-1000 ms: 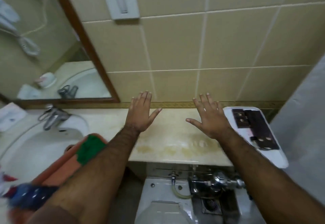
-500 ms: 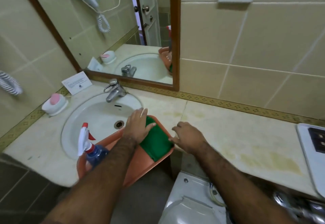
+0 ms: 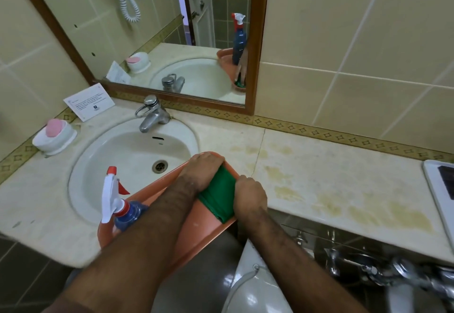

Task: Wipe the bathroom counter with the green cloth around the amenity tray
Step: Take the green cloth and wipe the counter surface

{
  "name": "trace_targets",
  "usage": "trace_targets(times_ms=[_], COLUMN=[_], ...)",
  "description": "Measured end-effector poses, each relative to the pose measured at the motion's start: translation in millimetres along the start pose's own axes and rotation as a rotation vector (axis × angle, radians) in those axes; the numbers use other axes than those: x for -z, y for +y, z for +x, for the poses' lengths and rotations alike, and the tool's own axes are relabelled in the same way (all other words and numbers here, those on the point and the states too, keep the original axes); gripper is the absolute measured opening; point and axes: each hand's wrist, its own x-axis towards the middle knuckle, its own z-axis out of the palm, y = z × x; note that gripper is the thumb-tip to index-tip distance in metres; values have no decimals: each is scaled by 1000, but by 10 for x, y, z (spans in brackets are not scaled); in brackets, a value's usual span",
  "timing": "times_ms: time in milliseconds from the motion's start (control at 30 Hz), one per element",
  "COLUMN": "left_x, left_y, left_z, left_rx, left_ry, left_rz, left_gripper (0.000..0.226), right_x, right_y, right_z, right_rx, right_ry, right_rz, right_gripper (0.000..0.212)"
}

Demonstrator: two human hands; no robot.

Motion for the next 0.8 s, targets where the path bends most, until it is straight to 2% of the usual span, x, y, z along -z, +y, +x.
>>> trace_targets(times_ms=[67,167,267,333,467,567,700,767,800], left_x=[31,72,151,257,559,798,1076,1108,1098], left_y=[4,6,7,-6,-84,-81,219,456,580], left_z=[27,-9,-79,-103,-171,-144,69,268,371], left_rx=[5,3,72,95,145,202,168,154,129], left_ry=[-27,1,98,75,-97,-58,3,-12,-25], left_rz=[-15,32,-157,-292,-542,-838,-1123,-1142,-1068], left_gripper=[60,62,65,56,31,16,24,24,25], right_x=[-4,45,159,299,698,963,1141,1134,1105], right_y=[-32,-56,-92,-132,-49,217,841,1201,1362], right_z=[-12,-49,-87,-114,-132,-90,32,96,121], right_rx=[-2,45,124,200,248,155,-82,-219,-283], right_ry=[11,101,176,202,289,387,460,427,395], right_rz=[36,103,295,397,500,636,881,928,928], right_gripper=[13,17,24,29,27,19,10,6,6])
